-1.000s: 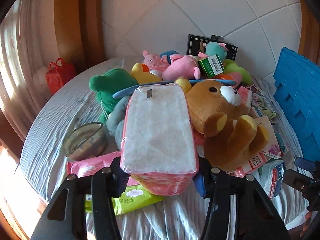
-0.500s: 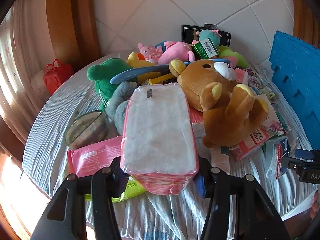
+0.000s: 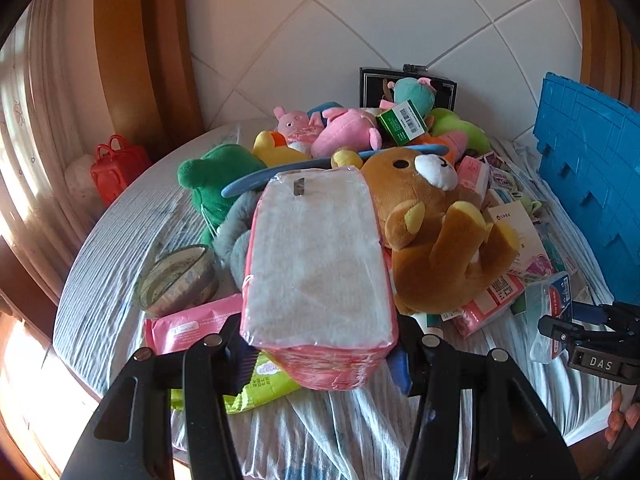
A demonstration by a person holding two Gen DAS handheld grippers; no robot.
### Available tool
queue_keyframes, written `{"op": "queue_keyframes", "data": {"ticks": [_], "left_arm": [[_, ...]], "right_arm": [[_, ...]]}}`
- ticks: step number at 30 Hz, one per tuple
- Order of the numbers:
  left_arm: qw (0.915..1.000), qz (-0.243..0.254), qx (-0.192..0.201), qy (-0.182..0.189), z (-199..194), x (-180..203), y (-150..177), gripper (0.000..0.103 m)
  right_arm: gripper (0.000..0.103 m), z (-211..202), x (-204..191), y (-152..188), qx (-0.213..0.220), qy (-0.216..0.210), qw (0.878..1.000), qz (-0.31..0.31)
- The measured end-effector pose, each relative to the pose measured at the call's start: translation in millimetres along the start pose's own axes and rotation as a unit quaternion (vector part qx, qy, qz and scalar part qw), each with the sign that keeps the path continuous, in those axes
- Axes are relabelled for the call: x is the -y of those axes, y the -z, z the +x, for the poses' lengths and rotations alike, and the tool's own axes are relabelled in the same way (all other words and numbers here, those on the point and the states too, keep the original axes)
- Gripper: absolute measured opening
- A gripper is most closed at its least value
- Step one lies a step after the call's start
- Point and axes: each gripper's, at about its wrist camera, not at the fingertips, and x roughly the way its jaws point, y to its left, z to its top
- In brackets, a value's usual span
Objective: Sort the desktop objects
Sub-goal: 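Grasp a pink tissue pack with the left tool while the right tool grasps a floss box, then lift the tissue pack and floss box and carry both over the crate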
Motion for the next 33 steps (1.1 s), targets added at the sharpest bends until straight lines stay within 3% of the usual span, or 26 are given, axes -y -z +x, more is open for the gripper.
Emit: {"op": "queue_keyframes", "data": {"ticks": [10, 17, 22, 27, 31, 33], "left_arm": [[0.9946, 0.03, 0.095, 0.031, -54.5, 30.6, -56.0, 0.052], [0.9855, 0.048, 0.139, 0.085, -74.4, 87.6, -108.4, 0.052], [0.975, 0.072, 0.169, 0.125, -91.8, 141.5, -147.9, 0.052], [0.961, 0.098, 0.185, 0.18, -108.6, 212.5, -193.2, 0.052], [0.9475, 0.121, 0.204, 0.214, -126.8, 279.4, -223.2, 0.052], [0.9428, 0.131, 0.194, 0.238, -130.0, 316.4, -236.5, 0.052]], "right_arm": [[0.06, -101.6, -1.0, -43.7, 0.13, 0.002, 0.991, -0.004], [0.06, -180.9, 21.2, -71.3, 0.23, 0.06, 0.971, -0.008], [0.06, -238.8, 59.2, -90.1, 0.288, 0.082, 0.954, 0.009], [0.06, -288.4, 118.8, -112.5, 0.311, 0.119, 0.942, 0.039], [0.06, -315.6, 172.5, -130.0, 0.304, 0.171, 0.936, 0.048], [0.06, -323.1, 205.8, -137.0, 0.289, 0.2, 0.935, 0.05]]}}
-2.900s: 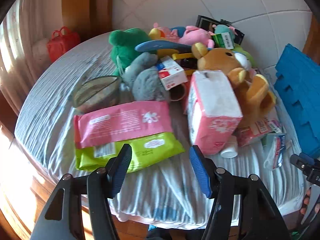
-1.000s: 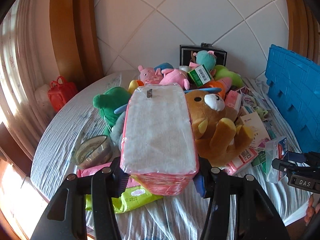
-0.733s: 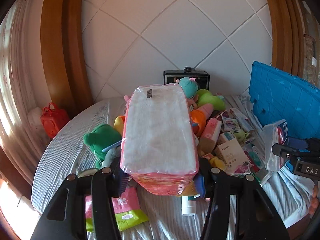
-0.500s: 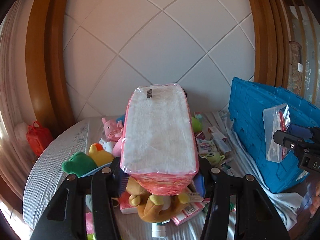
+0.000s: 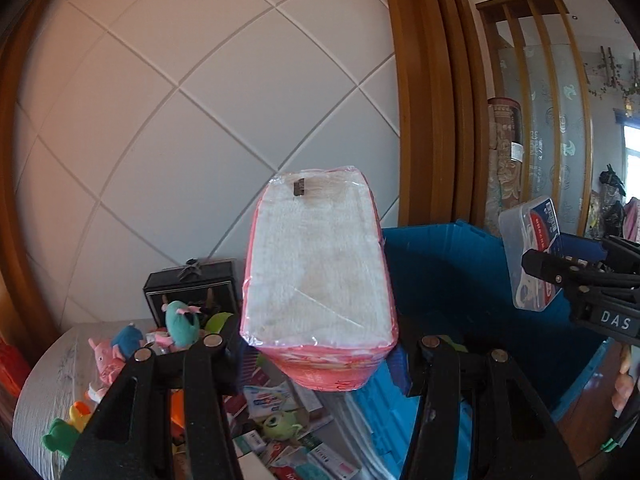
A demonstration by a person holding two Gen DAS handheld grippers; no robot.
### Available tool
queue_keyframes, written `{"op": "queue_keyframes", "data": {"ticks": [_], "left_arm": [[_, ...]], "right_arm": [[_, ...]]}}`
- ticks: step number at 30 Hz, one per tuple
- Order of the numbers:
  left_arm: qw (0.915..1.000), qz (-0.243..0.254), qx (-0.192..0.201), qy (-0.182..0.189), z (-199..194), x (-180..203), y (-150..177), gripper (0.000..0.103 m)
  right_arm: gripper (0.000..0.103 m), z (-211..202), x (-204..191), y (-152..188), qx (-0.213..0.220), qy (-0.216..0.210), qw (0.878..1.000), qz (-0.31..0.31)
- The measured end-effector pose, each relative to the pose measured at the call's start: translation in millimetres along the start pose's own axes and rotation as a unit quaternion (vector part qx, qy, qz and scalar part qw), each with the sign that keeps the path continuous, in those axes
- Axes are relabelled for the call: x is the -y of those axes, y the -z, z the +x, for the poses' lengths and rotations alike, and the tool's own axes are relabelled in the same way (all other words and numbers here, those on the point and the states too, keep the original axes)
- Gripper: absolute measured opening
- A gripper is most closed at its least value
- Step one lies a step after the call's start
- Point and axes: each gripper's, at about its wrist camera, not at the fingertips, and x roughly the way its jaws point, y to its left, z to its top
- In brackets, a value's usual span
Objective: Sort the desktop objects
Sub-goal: 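Lift the tissue pack and floss box and carry both over the crate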
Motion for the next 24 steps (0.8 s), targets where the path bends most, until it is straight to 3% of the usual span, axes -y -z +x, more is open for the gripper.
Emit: {"op": "queue_keyframes", "data": {"ticks": [3, 6, 10, 12, 14, 18, 21, 24], "left_arm": [[0.9988, 0.018, -0.029, 0.034, 34.5, 44.7, -22.2, 0.052], [0.9935, 0.028, -0.089, 0.066, 77.9, 88.5, -33.3, 0.052], [0.9719, 0.04, -0.214, 0.09, 146.5, 137.2, -22.8, 0.052], [0.9541, 0.051, -0.28, 0.094, 175.9, 157.0, -3.6, 0.052], [0.93, 0.076, -0.348, 0.09, 202.3, 175.2, 20.4, 0.052], [0.8711, 0.067, -0.478, 0.089, 242.4, 187.9, 67.5, 0.052], [0.8323, 0.068, -0.544, 0.081, 259.9, 192.3, 97.7, 0.052], [0.8044, 0.087, -0.583, 0.071, 262.9, 197.8, 120.3, 0.053]], "right_arm": [[0.06, 29.2, 47.5, -5.7, -0.046, 0.024, 0.999, -0.014], [0.06, 70.2, 88.2, -1.0, -0.112, 0.031, 0.993, -0.032], [0.06, 129.7, 131.0, 28.7, -0.224, 0.027, 0.973, -0.05], [0.06, 158.5, 145.6, 49.4, -0.283, 0.015, 0.957, -0.054], [0.06, 183.5, 153.4, 69.2, -0.338, -0.006, 0.939, -0.057], [0.06, 224.6, 162.7, 105.4, -0.448, -0.059, 0.891, -0.029], [0.06, 244.5, 165.2, 124.0, -0.502, -0.073, 0.861, -0.028], [0.06, 256.0, 159.6, 143.2, -0.541, -0.068, 0.836, -0.051]]}}
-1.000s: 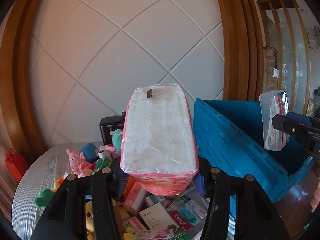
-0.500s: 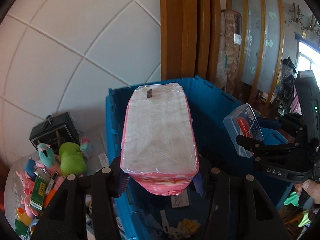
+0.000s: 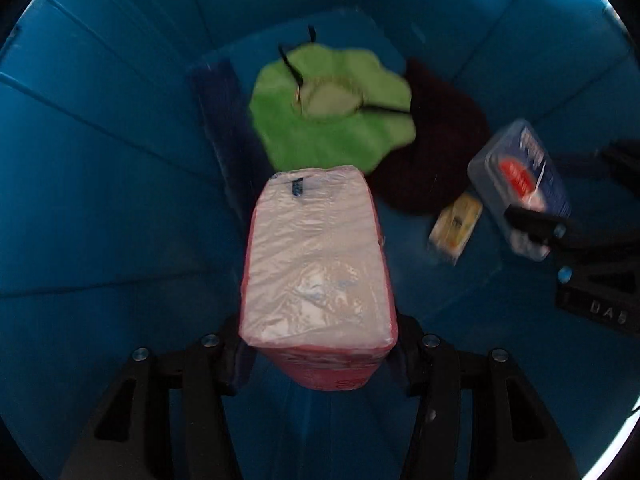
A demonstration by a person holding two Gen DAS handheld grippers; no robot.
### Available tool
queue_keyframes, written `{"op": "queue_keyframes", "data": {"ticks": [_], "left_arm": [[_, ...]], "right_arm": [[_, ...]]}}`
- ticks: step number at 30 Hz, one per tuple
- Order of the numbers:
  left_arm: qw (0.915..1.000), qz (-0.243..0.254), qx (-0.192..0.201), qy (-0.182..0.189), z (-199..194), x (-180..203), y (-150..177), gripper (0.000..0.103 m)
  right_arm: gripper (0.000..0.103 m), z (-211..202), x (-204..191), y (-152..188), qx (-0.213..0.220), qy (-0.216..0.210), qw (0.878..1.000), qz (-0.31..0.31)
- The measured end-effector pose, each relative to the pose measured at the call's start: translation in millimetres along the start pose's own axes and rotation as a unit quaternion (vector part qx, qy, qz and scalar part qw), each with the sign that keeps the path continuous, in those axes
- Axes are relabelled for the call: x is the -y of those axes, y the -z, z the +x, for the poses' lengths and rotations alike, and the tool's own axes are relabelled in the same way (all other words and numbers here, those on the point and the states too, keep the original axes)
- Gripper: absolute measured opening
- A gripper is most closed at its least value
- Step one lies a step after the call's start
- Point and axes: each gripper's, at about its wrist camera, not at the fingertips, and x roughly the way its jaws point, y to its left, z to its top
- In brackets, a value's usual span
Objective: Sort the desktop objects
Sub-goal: 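Lift the tissue pack and floss box and carry both over the crate, then open both tools to release the tissue pack and floss box into the crate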
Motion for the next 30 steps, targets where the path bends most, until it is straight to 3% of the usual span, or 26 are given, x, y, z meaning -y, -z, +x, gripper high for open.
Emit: {"op": "queue_keyframes", "data": {"ticks": [2, 5, 9, 13, 17, 21, 30], "left_arm": [[0.9999, 0.005, -0.011, -0.002, 7.0, 3.3, 3.9, 0.054], [0.9997, 0.011, -0.022, -0.006, 9.0, 9.2, 1.0, 0.056], [0.9998, 0.004, -0.007, -0.017, 0.8, 6.6, 0.4, 0.069], [0.9999, 0.001, -0.004, -0.015, 4.1, 5.9, -6.4, 0.07], [0.9999, 0.004, -0.001, -0.017, -1.1, 7.2, -6.4, 0.07], [0.9998, 0.007, 0.01, -0.013, -12.3, 9.9, -5.9, 0.07], [0.9972, 0.019, 0.072, -0.001, -58.7, 11.2, 11.3, 0.07]], "right_arm": [[0.06, 12.7, 3.3, 3.6, -0.01, 0.029, 0.999, -0.016], [0.06, 27.8, 7.8, 3.4, -0.027, 0.031, 0.999, -0.025], [0.063, 42.4, 9.8, 7.4, -0.052, 0.033, 0.997, -0.038], [0.084, 40.5, 12.1, 5.3, -0.062, 0.035, 0.997, -0.04], [0.086, 35.1, 9.1, 6.7, -0.061, 0.038, 0.996, -0.043], [0.094, 25.5, 7.3, 10.3, -0.054, 0.035, 0.997, -0.043], [0.102, -14.5, -0.9, 26.3, -0.016, 0.028, 0.998, -0.049]]}}
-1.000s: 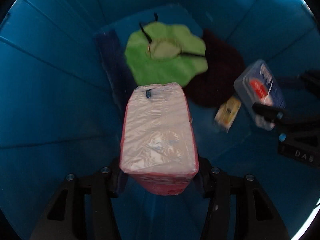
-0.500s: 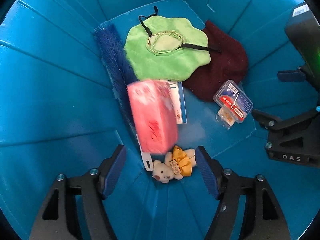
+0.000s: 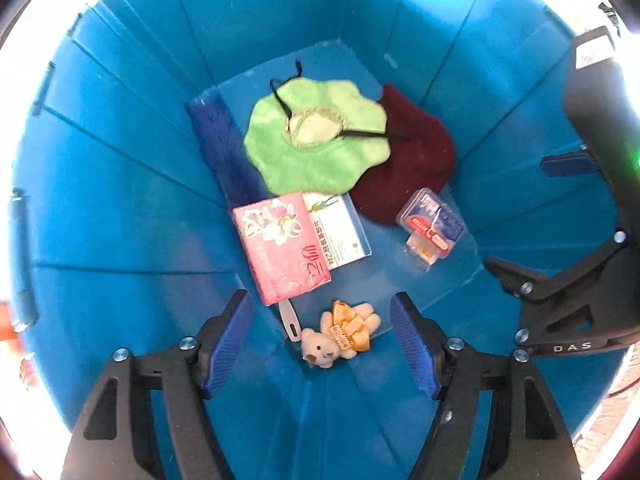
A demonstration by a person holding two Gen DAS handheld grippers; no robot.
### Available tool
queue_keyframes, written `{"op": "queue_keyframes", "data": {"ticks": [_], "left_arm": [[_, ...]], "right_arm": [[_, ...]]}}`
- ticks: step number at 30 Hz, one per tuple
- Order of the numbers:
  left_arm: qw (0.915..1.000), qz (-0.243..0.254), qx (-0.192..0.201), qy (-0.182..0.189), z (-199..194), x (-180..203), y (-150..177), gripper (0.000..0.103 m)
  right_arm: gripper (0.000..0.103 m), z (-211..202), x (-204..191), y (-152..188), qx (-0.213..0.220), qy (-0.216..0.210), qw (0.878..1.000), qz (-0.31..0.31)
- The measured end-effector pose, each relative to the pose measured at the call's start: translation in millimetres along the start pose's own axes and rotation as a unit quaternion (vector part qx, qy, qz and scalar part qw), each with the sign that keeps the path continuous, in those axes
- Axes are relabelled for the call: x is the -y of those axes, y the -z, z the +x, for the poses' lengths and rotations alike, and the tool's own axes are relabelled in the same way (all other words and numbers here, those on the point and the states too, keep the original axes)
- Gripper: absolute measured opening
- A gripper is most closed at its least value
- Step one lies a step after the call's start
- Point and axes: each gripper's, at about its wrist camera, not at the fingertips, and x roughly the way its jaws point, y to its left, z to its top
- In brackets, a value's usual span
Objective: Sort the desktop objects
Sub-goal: 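Open both tools to release the tissue pack and floss box into the crate, then move both tools back over the heap toward the brown teddy bear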
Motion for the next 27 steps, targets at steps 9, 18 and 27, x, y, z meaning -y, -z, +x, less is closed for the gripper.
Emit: {"op": "queue_keyframes", "data": {"ticks": [9, 18, 27], "left_arm": [[0.9986, 0.014, 0.049, -0.01, -43.3, 3.3, 23.5, 0.07], [0.9932, -0.017, 0.11, -0.033, -86.6, -32.3, 61.3, 0.07], [0.9755, -0.08, 0.202, -0.033, -137.5, -95.8, 128.8, 0.07]], "right_arm": [[0.102, -39.7, -16.8, 19.3, 0.039, 0.011, 0.999, -0.009], [0.102, -88.1, -64.5, 17.5, 0.099, 0.016, 0.994, -0.031], [0.102, -139.7, -146.8, 11.7, 0.184, 0.02, 0.98, -0.07]]}}
